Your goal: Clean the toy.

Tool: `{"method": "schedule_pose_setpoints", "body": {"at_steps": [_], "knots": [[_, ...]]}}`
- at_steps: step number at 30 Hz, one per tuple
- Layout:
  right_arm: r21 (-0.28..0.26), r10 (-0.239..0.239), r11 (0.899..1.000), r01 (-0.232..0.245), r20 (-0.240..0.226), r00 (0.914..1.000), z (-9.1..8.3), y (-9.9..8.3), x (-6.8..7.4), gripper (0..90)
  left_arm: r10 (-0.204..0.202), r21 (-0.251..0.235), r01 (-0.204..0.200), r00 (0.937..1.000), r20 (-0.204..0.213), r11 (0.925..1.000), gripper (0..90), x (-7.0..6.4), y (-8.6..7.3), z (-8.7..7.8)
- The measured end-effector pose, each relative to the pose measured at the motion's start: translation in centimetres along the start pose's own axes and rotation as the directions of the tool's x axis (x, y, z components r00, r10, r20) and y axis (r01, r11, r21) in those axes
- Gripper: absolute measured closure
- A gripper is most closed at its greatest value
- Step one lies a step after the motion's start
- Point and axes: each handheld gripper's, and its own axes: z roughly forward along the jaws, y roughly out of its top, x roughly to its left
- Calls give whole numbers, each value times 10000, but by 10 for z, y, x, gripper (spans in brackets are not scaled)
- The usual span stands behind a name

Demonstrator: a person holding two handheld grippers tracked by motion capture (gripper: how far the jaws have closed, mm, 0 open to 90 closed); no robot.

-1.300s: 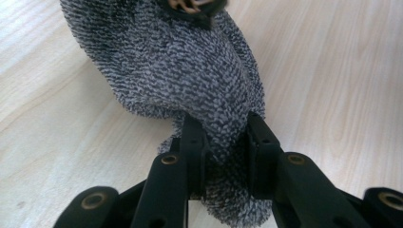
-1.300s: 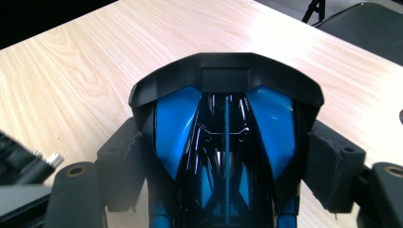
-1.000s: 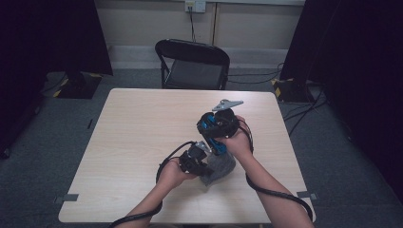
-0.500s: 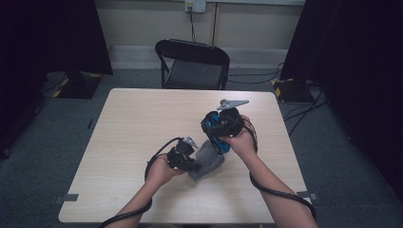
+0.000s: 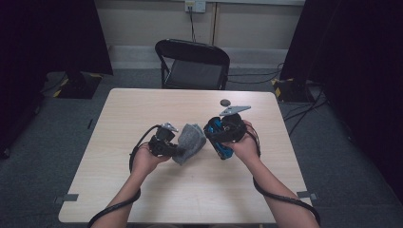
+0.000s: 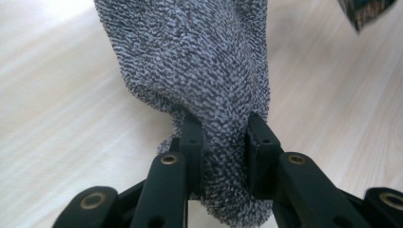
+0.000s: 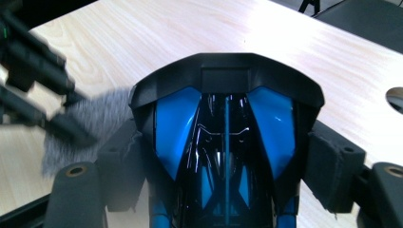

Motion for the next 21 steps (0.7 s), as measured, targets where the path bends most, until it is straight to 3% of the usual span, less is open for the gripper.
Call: {"method": "schedule_pose_setpoints", "body": {"at_steps": [6,12,21], "knots": [[82,25,10000,-24,-124,9999,4,-9,3,257,-87,-262,79,9995,-292,9996,732,5,10,-7],[196,37,9998,-32,-259,9997,7,-17,5,257,-164,-552,148,9995,-286,9984,732,5,20,-10],[416,-58,9991,74,-387,9992,13,-27,12,256,88,-473,-101,9996,-285,9988,732,-2,31,-4]]}}
